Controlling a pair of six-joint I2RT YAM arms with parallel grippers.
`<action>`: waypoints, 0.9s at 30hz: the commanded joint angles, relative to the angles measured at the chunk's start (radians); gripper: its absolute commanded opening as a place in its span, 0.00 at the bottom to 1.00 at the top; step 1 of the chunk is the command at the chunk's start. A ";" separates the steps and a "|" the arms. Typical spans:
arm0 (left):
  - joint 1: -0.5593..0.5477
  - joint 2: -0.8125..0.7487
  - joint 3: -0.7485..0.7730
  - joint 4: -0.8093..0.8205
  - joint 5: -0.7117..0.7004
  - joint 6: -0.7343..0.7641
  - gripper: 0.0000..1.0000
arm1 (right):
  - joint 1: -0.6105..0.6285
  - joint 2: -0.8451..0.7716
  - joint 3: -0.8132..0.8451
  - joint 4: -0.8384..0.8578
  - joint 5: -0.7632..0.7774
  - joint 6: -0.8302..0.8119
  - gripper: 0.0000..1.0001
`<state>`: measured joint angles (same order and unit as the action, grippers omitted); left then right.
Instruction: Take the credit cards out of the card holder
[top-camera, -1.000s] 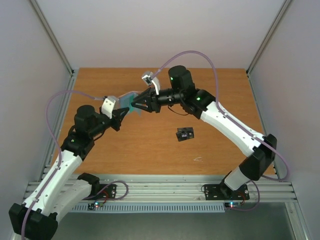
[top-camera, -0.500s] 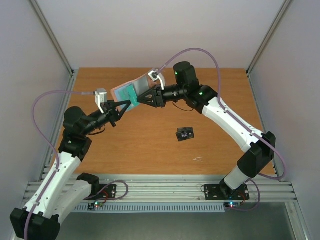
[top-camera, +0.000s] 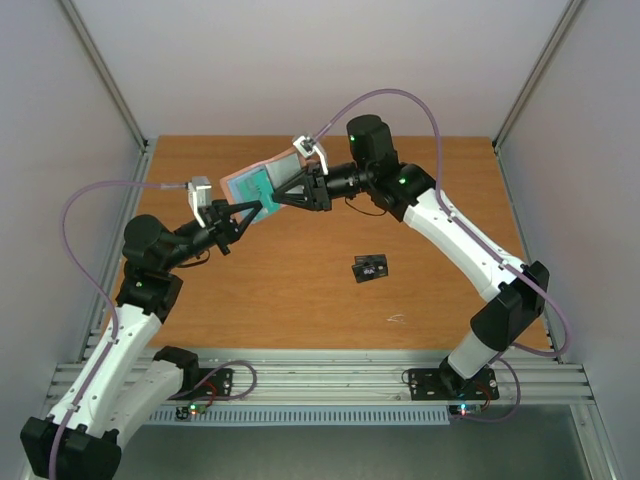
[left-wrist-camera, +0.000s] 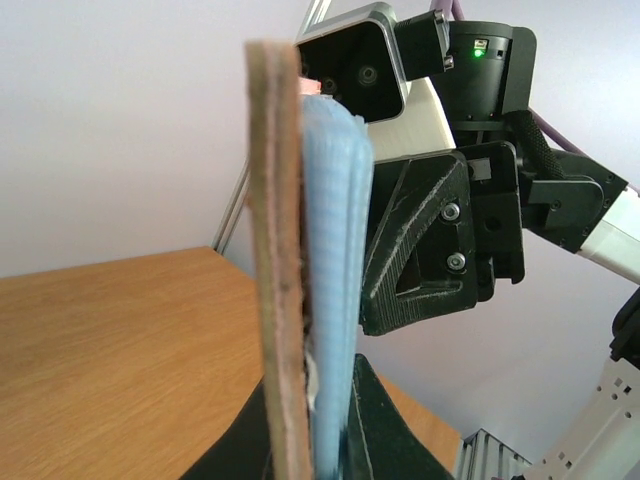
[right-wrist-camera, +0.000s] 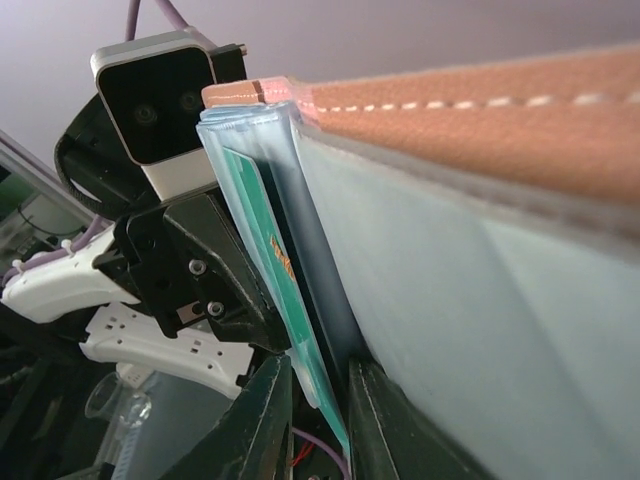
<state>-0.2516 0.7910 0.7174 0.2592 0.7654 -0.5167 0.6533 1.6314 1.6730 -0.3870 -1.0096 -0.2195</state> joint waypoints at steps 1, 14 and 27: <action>-0.011 0.002 -0.005 0.075 0.103 -0.005 0.00 | 0.029 0.024 0.051 -0.005 -0.049 -0.029 0.18; -0.013 -0.002 -0.016 0.074 0.108 -0.008 0.00 | 0.072 0.025 0.079 -0.022 -0.138 -0.109 0.01; -0.014 -0.018 -0.032 0.097 0.168 -0.009 0.20 | 0.009 -0.028 0.017 0.021 -0.224 -0.100 0.01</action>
<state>-0.2623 0.7734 0.7010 0.3054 0.8757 -0.5247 0.6609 1.6402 1.6836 -0.3843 -1.1809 -0.3077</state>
